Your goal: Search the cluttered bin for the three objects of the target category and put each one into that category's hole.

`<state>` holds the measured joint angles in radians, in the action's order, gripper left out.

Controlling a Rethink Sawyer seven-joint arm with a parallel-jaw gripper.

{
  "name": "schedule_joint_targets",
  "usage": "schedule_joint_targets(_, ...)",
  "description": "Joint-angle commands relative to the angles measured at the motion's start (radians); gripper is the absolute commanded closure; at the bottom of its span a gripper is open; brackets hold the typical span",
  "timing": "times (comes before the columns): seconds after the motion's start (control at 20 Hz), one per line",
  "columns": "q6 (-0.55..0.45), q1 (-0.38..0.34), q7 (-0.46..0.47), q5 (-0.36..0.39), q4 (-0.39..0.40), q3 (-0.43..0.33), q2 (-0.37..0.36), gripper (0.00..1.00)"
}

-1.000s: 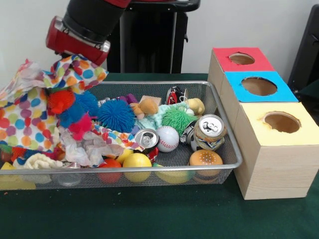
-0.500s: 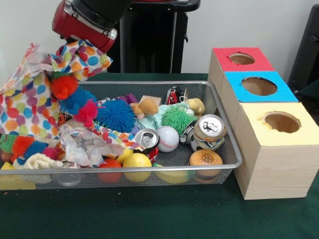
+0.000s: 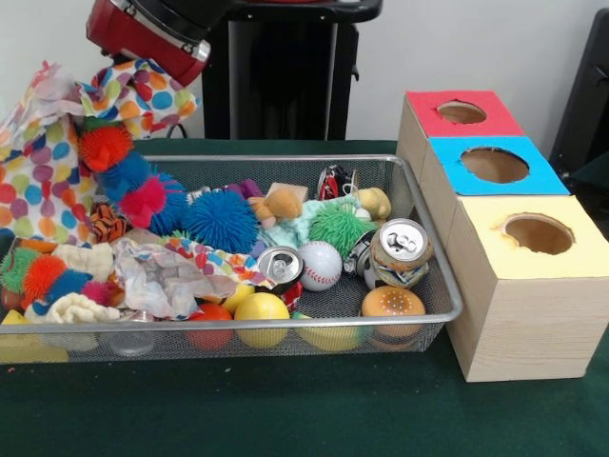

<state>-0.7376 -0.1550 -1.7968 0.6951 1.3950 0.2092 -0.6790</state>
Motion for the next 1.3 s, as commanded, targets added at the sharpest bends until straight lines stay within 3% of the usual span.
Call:
schedule_joint_targets(0.05,-0.065,0.042,-0.209,-0.043,-0.003,0.016,0.047,1.0)
schedule_joint_targets(0.55,-0.129,0.134,-0.264,-0.089,-0.045,0.074,0.09,1.0)
schedule_joint_targets(1.3,-0.187,0.249,-0.272,-0.16,-0.103,0.157,0.151,1.0)
